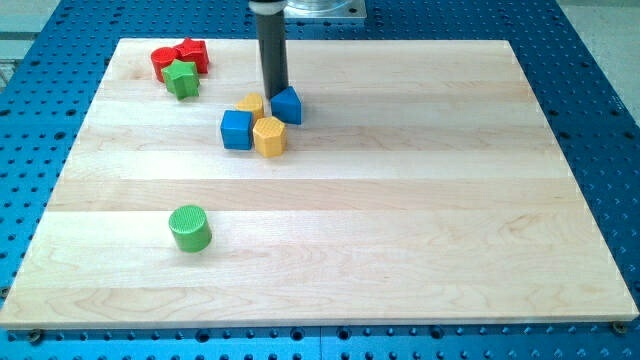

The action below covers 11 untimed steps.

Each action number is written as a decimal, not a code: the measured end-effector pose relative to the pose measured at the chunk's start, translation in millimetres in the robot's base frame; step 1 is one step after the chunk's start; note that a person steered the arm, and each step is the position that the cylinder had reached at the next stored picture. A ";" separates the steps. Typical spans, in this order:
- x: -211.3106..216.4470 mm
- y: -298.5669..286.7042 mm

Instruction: Push the blue blocks close to the yellow blocks

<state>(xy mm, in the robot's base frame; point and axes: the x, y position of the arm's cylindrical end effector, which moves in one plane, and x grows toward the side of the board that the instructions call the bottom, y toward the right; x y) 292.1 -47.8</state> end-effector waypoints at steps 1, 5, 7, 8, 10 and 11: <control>-4.4 -39.9; 88.1 -93.7; 111.7 -109.6; 111.9 -54.0; 118.8 -92.9; 84.1 -90.0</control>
